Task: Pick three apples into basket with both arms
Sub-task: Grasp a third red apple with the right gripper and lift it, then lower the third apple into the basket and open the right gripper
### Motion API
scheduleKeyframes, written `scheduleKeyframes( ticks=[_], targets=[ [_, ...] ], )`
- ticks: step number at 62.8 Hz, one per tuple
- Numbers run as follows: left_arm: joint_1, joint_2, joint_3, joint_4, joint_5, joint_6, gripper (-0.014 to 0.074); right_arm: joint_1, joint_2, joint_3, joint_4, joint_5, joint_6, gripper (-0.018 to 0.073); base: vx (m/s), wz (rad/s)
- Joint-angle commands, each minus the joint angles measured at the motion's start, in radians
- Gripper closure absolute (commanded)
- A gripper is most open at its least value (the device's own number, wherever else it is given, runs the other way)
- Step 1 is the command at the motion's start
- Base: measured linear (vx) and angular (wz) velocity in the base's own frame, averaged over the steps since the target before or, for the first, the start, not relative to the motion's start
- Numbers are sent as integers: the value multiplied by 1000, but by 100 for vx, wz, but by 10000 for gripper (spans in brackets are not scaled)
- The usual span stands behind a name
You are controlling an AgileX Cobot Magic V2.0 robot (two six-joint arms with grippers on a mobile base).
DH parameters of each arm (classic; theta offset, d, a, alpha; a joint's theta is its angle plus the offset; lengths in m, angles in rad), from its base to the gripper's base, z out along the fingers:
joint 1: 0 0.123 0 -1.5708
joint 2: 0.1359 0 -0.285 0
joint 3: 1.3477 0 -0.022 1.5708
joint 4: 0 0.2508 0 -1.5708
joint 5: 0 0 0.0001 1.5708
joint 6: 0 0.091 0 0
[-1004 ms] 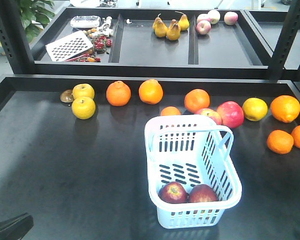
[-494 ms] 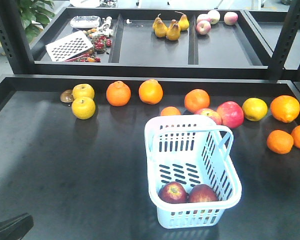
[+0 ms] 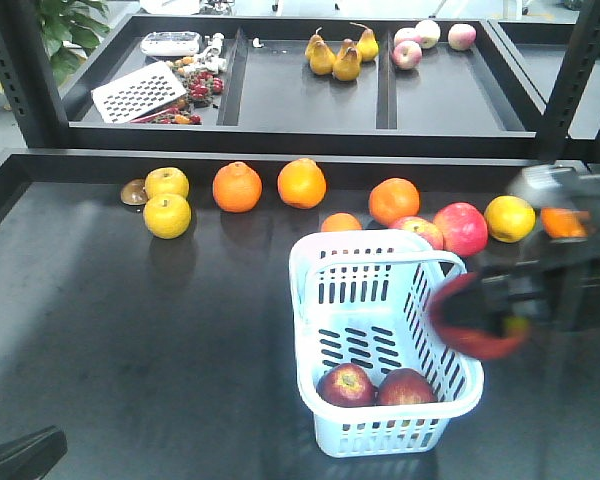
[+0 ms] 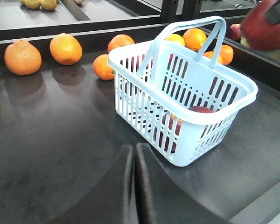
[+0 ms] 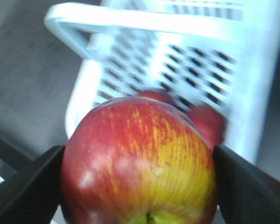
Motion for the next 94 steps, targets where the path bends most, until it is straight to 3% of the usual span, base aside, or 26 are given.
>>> scheduleKeyframes(
  ticks=[1, 9, 26, 36, 46, 55, 72, 80, 94],
  targets=[
    [0, 8, -20, 5, 17, -8, 604, 100, 28, -20, 39, -165, 19, 545, 0, 0],
    [0, 8, -20, 5, 17, -8, 604, 158, 107, -21, 44, -242, 9, 454, 0, 0],
    [0, 8, -20, 5, 15, -8, 604, 156, 199, -22, 45, -289, -9, -8, 0, 0],
    [0, 8, -20, 5, 15, -8, 604, 156, 199, -22, 41, -297, -15, -115, 0, 0],
    [0, 8, -20, 5, 15, -8, 604, 156, 199, -22, 40, -302, -14, -86, 0, 0],
    [0, 8, -20, 5, 15, -8, 604, 156, 179, -22, 40, -259, -13, 39, 0, 0],
    [-1, 8, -20, 5, 14, -8, 604, 156, 27, -22, 40, -199, -94, 576, 0, 0],
    [-1, 8, -20, 5, 8, -8, 604, 156, -101, -20, 30, -136, -126, 568, 0, 0],
    [-1, 8, -20, 5, -38, -8, 604, 156, -352, 37, -78, -53, -130, 565, 0, 0]
  ],
)
